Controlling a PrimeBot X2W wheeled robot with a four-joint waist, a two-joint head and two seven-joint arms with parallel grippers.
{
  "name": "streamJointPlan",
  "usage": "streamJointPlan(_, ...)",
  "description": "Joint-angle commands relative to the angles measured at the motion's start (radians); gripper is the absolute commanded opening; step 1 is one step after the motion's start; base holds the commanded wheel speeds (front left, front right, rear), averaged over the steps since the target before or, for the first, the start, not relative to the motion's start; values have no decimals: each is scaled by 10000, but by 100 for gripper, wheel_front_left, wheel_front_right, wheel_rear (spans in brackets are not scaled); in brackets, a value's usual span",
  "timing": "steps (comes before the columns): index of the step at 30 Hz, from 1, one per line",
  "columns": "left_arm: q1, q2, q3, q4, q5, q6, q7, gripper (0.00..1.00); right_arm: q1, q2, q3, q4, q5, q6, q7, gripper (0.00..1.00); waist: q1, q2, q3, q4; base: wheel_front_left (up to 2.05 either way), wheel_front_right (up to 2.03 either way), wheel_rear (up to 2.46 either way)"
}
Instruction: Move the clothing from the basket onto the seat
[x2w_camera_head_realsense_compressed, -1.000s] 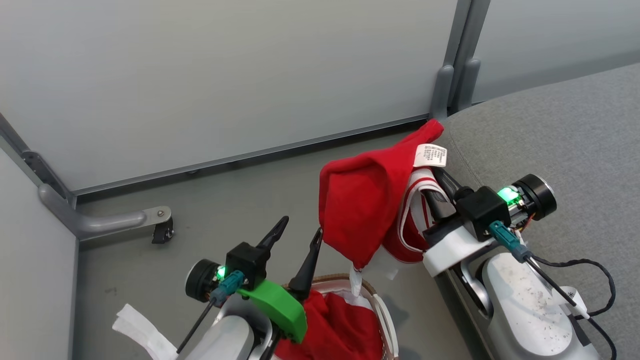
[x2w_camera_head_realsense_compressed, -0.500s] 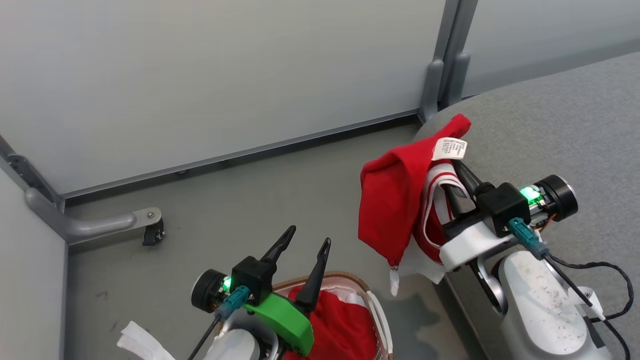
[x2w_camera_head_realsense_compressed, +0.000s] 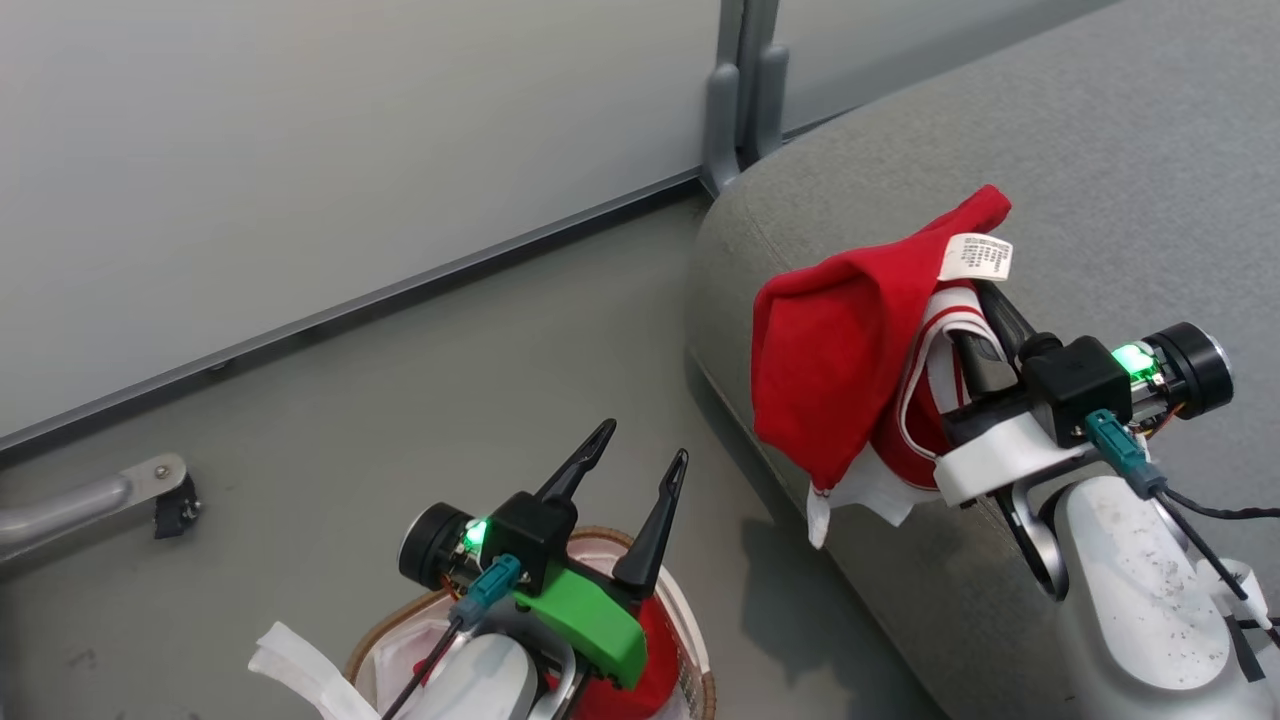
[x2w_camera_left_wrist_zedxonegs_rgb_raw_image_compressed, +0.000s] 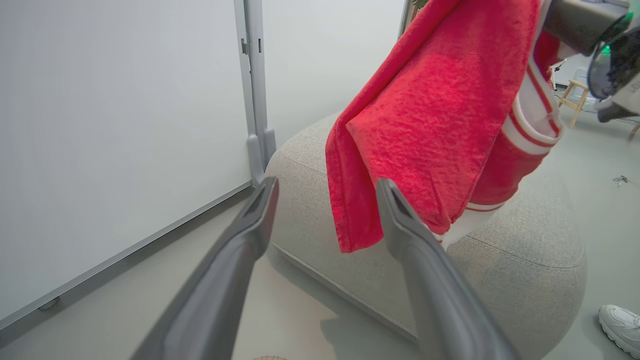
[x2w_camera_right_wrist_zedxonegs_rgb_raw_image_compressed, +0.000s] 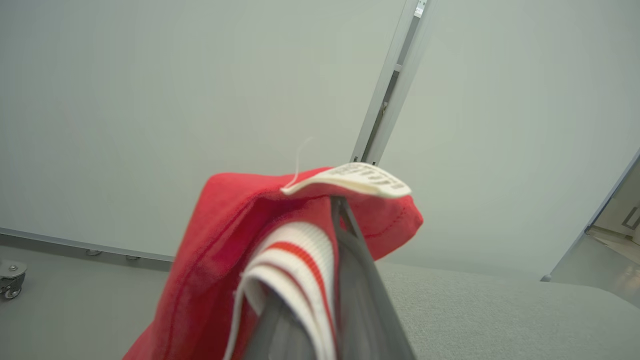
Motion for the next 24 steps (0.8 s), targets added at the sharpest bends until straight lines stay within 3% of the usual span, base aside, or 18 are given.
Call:
streamJointPlan(1,-219,13,-35,-18,98,-55,-9,100,-141,-29,-67,-77,-62,-12,-49,0,0,0,810,-1060,0,0,0)
streamJointPlan(11,-598,16,-334,137,338,-68,-9,100,-229,45,-411,-176,15,-10,-49,0,0,0,1508,-2046,0,0,0)
streamJointPlan(16,-734,28,-445,107,421,-71,-9,100,-373,33,-551,-177,11,-10,-49,0,0,0,1773,-2090,0,0,0)
streamJointPlan(24,-1048,342,-676,105,455,-72,-9,100,-1804,-744,-1227,69,-155,-12,-49,0,0,0,2498,-1745,0,0,0)
